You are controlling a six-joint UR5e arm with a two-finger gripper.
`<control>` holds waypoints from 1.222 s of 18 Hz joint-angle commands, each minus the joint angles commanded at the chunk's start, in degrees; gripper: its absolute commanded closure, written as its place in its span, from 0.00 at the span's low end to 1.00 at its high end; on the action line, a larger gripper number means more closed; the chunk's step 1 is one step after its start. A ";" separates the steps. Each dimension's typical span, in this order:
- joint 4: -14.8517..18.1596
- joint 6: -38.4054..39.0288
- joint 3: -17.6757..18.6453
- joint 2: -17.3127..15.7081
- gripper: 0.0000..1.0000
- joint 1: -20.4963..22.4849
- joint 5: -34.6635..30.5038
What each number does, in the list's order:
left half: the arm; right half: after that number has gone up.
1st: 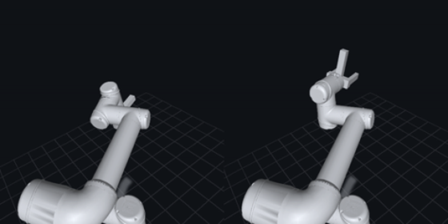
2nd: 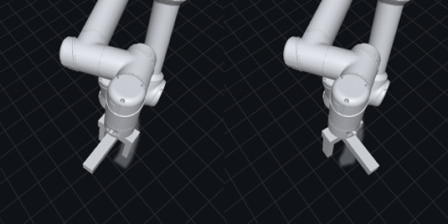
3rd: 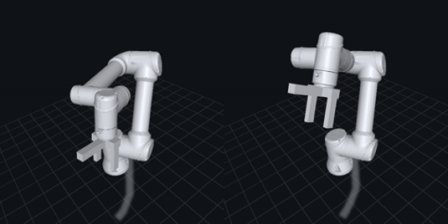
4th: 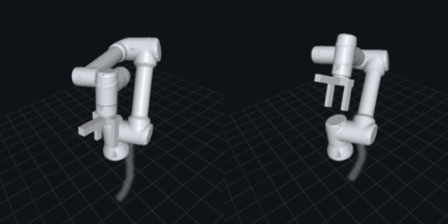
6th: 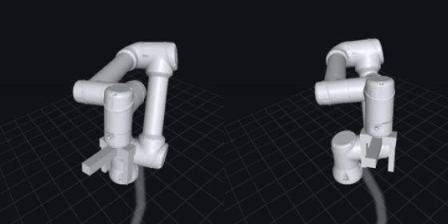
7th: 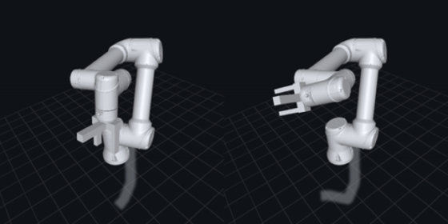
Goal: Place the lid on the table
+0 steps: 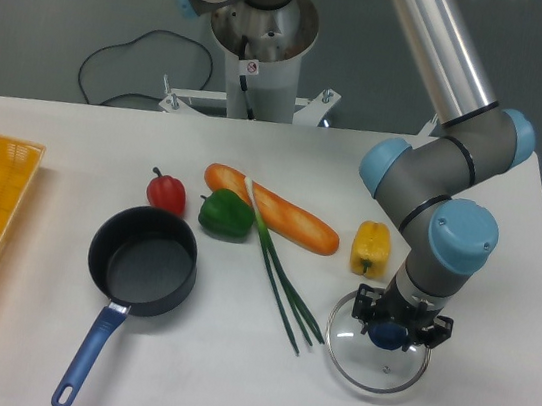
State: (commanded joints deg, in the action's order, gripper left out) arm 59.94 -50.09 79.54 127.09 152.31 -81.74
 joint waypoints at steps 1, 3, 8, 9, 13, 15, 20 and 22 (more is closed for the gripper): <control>0.00 -0.35 0.09 0.00 0.44 0.00 0.00; 0.00 -0.53 0.18 0.00 0.44 0.00 0.00; 0.00 -2.63 0.79 0.00 0.44 0.09 -0.09; -0.09 -3.34 0.88 0.00 0.44 0.09 -0.09; 0.00 -5.36 1.06 0.00 0.44 0.09 -1.75; 0.00 -5.72 1.23 0.00 0.43 0.09 -2.02; -0.09 -5.80 1.41 0.09 0.43 0.09 -2.11; -0.09 -5.72 1.41 0.09 0.43 0.09 -2.11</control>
State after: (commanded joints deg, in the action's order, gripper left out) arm 59.85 -55.81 80.95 127.18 152.40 -83.85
